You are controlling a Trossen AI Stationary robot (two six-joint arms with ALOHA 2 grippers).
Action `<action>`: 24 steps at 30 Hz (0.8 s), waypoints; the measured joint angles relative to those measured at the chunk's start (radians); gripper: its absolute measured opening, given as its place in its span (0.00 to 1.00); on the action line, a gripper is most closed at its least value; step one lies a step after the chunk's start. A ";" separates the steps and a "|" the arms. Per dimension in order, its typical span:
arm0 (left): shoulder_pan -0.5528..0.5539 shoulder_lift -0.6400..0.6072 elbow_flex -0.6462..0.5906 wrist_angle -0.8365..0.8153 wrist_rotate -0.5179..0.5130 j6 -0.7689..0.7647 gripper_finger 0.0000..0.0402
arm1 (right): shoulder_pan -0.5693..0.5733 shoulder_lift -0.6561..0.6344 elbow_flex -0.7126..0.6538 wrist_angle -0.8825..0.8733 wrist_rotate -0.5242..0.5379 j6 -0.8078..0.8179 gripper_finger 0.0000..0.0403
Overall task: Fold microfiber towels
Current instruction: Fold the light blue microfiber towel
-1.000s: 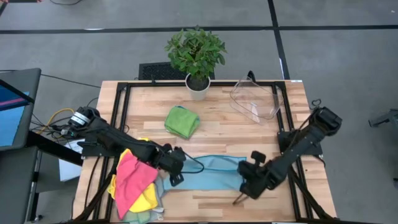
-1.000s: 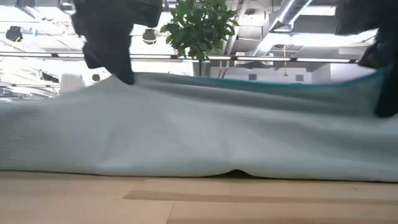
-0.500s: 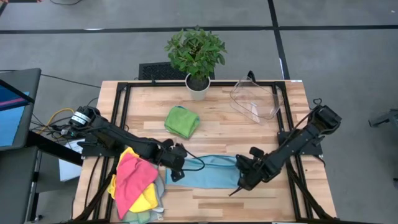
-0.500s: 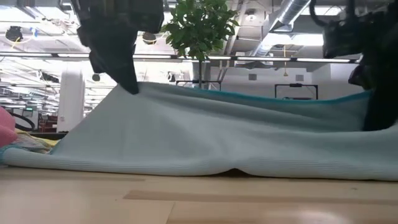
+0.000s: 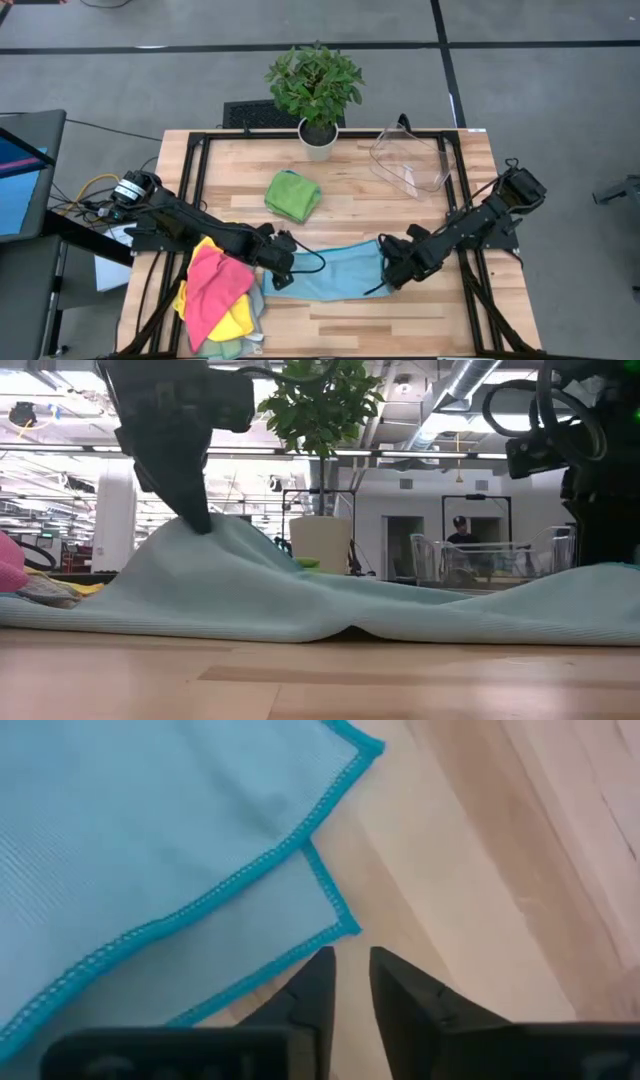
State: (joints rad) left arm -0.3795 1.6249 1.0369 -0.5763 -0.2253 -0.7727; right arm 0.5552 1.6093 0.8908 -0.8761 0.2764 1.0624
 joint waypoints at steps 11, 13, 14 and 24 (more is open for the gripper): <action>0.025 0.000 0.001 0.053 0.063 -0.003 0.35 | 0.068 -0.077 0.003 0.094 0.047 0.134 0.34; 0.028 0.000 0.001 0.055 0.065 -0.004 0.39 | 0.066 -0.105 0.001 0.085 0.045 0.200 0.37; 0.030 0.000 0.001 0.056 0.064 -0.005 0.42 | 0.064 -0.120 -0.004 0.097 0.042 0.229 0.39; 0.049 0.000 0.002 0.052 0.101 -0.069 0.64 | 0.120 -0.126 -0.100 0.355 -0.022 0.420 0.53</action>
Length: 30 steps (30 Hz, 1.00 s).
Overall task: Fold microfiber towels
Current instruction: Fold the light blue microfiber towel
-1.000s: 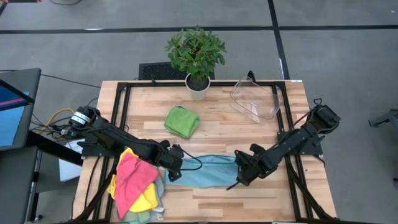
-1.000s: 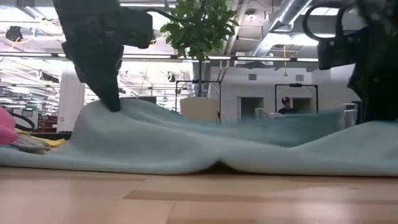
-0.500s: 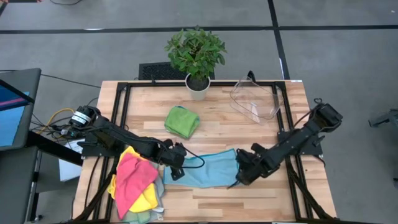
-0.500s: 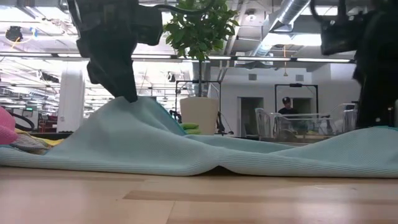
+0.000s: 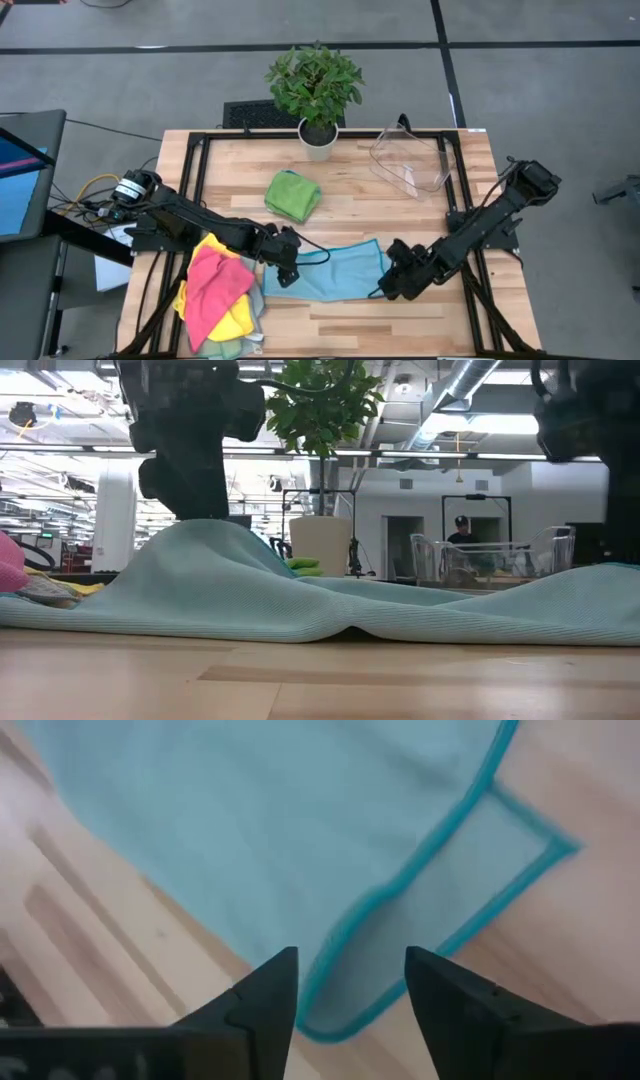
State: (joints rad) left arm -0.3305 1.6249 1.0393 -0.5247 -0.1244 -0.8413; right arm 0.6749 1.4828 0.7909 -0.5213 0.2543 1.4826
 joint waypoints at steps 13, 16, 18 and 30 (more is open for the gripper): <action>-0.082 0.000 0.000 -0.115 0.020 -0.157 0.66 | -0.011 0.059 -0.003 0.063 -0.002 -0.010 0.51; -0.115 0.000 0.000 -0.112 -0.022 -0.216 0.66 | -0.017 0.072 -0.002 0.067 -0.008 -0.017 0.49; -0.135 0.000 0.000 -0.113 -0.062 -0.242 0.66 | -0.018 0.078 -0.003 0.060 -0.017 -0.017 0.46; -0.184 0.000 0.000 -0.138 -0.114 -0.270 0.64 | -0.023 0.083 -0.002 0.074 -0.014 -0.051 0.15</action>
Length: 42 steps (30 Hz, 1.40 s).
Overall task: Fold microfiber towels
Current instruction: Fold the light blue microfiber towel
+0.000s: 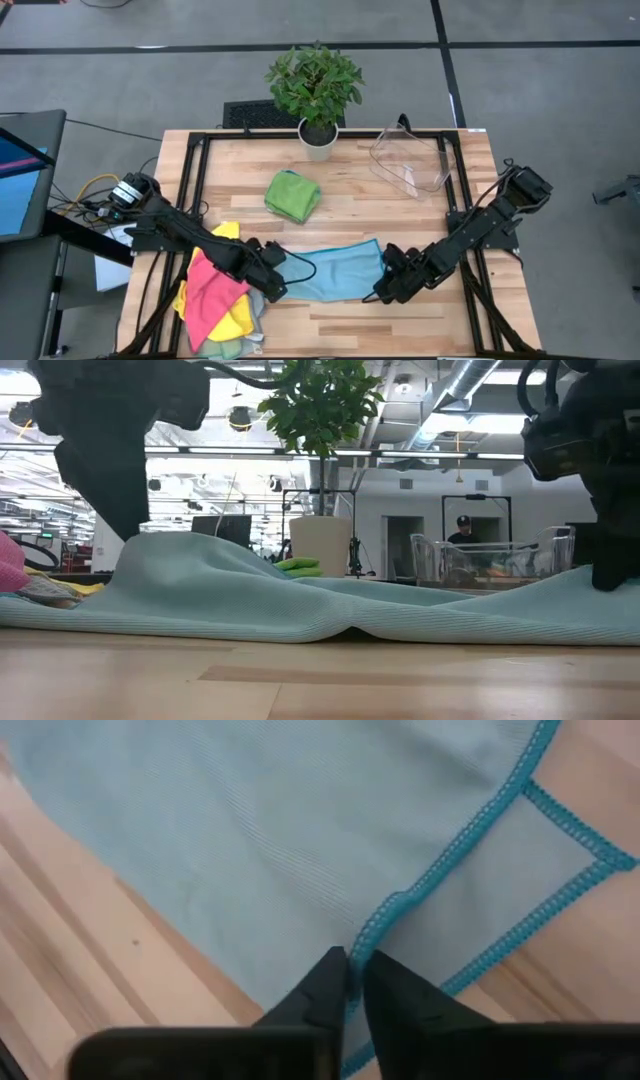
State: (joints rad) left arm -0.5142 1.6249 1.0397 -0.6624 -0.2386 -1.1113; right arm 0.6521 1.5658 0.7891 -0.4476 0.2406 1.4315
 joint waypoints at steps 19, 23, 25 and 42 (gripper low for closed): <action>-0.157 -0.018 -0.002 0.010 -0.037 -0.310 0.68 | 0.009 0.000 0.000 0.000 0.017 0.008 0.03; -0.179 0.008 -0.013 0.030 -0.032 -0.308 0.58 | 0.008 0.000 0.000 0.001 0.017 0.009 0.06; -0.182 0.036 -0.013 0.038 -0.027 -0.293 0.50 | 0.007 0.000 0.000 0.008 0.019 0.014 0.07; -0.164 0.155 -0.013 0.115 -0.016 -0.190 0.01 | 0.062 -0.002 0.078 -0.072 0.027 0.062 0.02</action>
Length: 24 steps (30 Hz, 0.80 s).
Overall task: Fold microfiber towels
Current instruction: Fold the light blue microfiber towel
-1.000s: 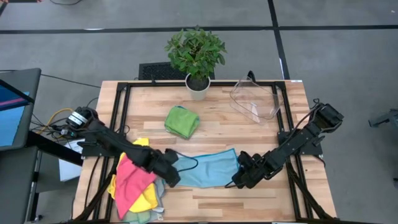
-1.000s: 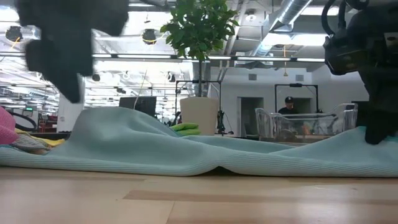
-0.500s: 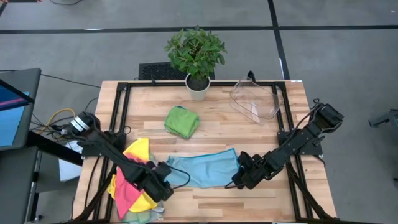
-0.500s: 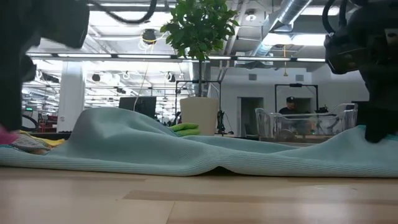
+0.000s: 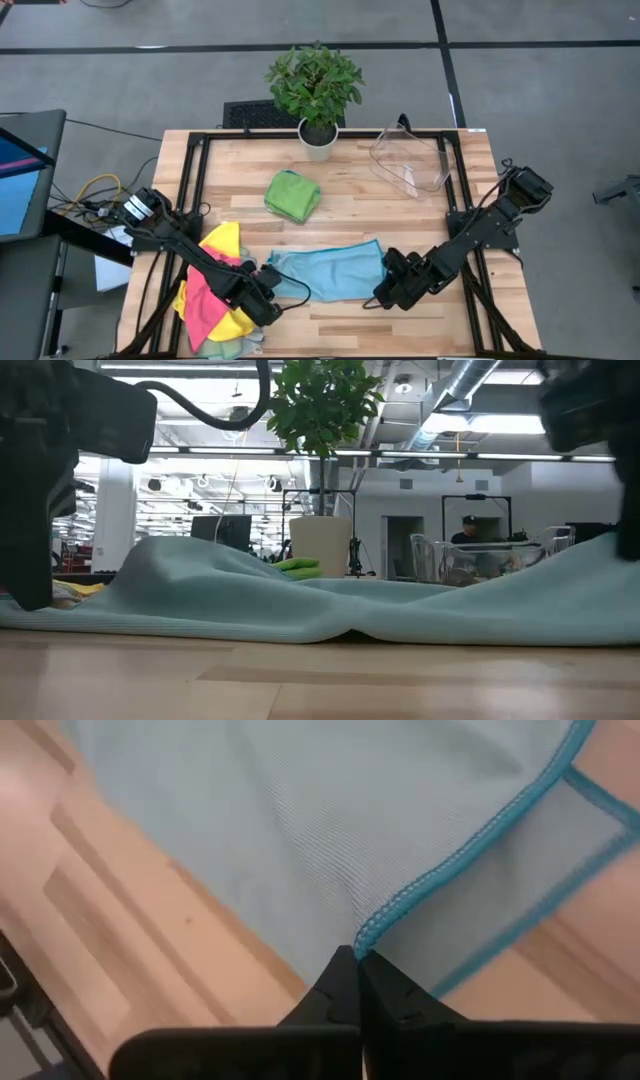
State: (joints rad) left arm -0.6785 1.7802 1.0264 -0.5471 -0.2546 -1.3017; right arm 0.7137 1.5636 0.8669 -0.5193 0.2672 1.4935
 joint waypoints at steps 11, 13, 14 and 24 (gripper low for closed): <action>0.006 0.001 0.000 -0.008 -0.047 0.030 0.00 | 0.149 -0.001 0.021 -0.117 0.094 0.216 0.09; 0.011 0.001 0.000 -0.007 -0.047 0.039 0.00 | 0.148 -0.001 0.021 -0.114 0.089 0.216 0.11; 0.012 0.001 0.000 -0.007 -0.048 0.041 0.00 | 0.149 -0.001 0.021 -0.114 0.086 0.215 0.12; 0.012 0.002 0.000 -0.007 -0.044 0.042 0.00 | 0.196 -0.036 0.045 -0.279 0.122 0.281 0.46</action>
State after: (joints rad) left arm -0.6666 1.7817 1.0264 -0.5541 -0.2989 -1.2598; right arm 0.9093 1.5276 0.9117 -0.7981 0.3897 1.7745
